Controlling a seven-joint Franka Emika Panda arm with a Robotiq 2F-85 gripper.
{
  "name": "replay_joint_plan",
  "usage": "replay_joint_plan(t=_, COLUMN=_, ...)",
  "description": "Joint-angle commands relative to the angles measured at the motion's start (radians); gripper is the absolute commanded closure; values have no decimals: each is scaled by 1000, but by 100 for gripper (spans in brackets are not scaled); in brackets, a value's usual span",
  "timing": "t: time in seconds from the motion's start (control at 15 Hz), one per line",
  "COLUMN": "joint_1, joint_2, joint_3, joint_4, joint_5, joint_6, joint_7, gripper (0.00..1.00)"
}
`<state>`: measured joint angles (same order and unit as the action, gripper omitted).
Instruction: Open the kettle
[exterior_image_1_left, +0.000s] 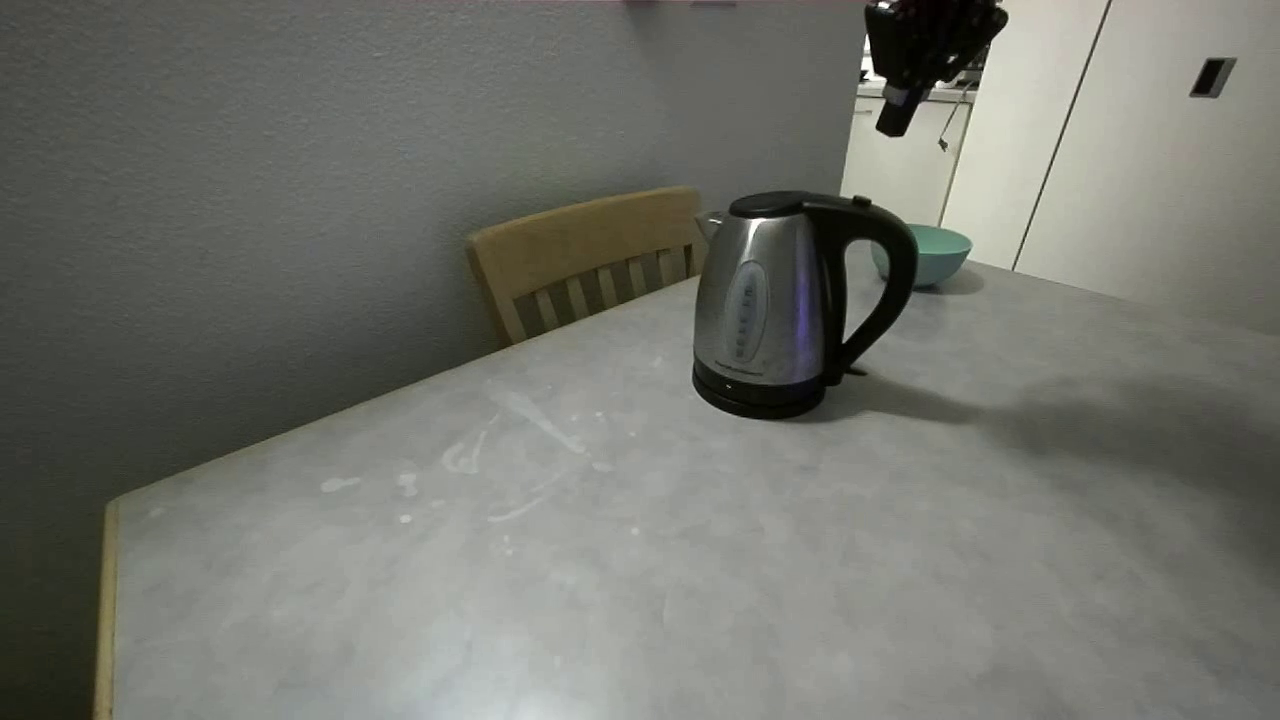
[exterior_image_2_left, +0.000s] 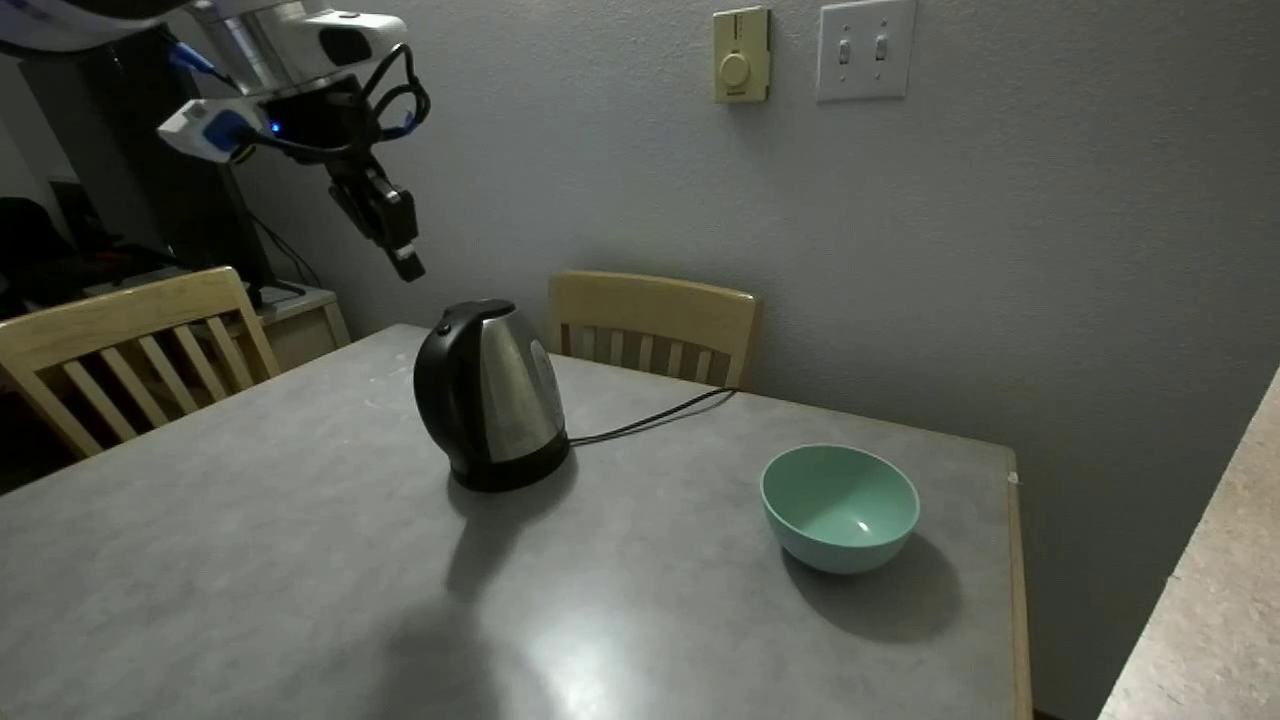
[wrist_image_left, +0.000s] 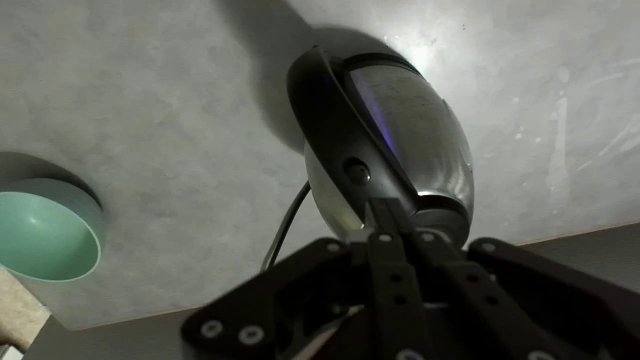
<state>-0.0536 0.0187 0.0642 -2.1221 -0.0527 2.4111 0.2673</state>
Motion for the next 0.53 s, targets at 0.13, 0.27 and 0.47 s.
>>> replay_joint_plan(t=0.13, joint_1=25, joint_2=5, joint_3=-25, joint_4=12, joint_5=10, joint_6=-2, joint_7=-26, gripper=100)
replay_joint_plan(t=0.27, joint_1=26, joint_2=5, joint_3=-25, joint_4=12, joint_5=10, joint_6=-2, joint_7=-26, gripper=100)
replay_joint_plan(t=0.47, joint_1=26, joint_2=-29, joint_3=-27, joint_4=-15, joint_5=1, joint_6=18, joint_7=-10, gripper=100)
